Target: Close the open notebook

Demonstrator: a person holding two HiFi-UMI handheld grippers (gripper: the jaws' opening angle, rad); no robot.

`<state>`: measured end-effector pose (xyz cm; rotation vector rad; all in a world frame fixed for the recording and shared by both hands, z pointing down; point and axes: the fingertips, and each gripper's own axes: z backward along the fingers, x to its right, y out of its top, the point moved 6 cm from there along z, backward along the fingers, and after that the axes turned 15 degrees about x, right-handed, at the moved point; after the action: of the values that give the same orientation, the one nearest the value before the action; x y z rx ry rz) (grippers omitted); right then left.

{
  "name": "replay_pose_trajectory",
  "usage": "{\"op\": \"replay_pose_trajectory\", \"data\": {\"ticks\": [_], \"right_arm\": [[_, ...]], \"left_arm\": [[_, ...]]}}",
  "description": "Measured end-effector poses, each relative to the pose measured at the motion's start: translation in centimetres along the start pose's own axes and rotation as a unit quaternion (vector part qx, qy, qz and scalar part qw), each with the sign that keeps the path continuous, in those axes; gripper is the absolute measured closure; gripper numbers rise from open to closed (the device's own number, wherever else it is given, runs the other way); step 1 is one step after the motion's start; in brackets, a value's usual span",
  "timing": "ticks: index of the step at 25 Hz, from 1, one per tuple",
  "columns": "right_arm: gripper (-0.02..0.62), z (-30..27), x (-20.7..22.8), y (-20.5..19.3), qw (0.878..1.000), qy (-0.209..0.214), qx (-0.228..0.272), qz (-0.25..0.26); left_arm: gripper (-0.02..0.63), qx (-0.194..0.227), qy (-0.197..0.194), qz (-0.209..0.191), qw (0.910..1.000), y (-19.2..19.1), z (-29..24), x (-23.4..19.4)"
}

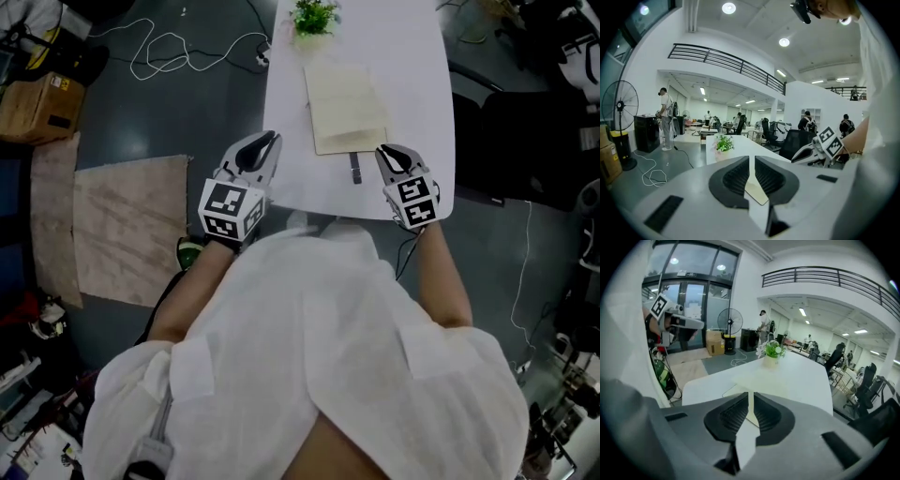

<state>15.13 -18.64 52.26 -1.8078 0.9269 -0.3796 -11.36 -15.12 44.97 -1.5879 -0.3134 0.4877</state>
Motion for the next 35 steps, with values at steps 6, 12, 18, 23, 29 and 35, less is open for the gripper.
{"op": "replay_pose_trajectory", "data": {"ticks": [6, 12, 18, 23, 29, 35], "right_arm": [[0.523, -2.8, -0.7, -2.4, 0.988, 0.084, -0.082, 0.104], [0.511, -5.5, -1.8, -5.9, 0.952, 0.154, -0.141, 0.226], [0.495, -7.5, -2.3, -8.3, 0.919, 0.193, -0.177, 0.296], [0.492, -8.7, -2.3, -10.0, 0.894, 0.205, -0.192, 0.35], [0.492, -9.4, -2.7, -11.1, 0.878, 0.212, -0.193, 0.382], [0.495, -9.8, -2.7, -11.7, 0.859, 0.203, -0.194, 0.427]], "left_arm": [[0.574, -0.006, 0.007, 0.007, 0.9999, -0.4, -1.1, 0.2], [0.574, -0.016, 0.02, 0.014, 0.9996, -1.5, -1.5, -0.2], [0.572, -0.027, 0.032, 0.018, 0.999, -1.8, -1.2, -0.8], [0.572, -0.034, 0.035, 0.018, 0.9986, -2.3, -1.3, -1.0], [0.574, -0.038, 0.041, 0.019, 0.9983, -2.6, -1.4, -1.2], [0.572, -0.041, 0.039, 0.019, 0.9982, -2.8, -1.8, -1.4]]}}
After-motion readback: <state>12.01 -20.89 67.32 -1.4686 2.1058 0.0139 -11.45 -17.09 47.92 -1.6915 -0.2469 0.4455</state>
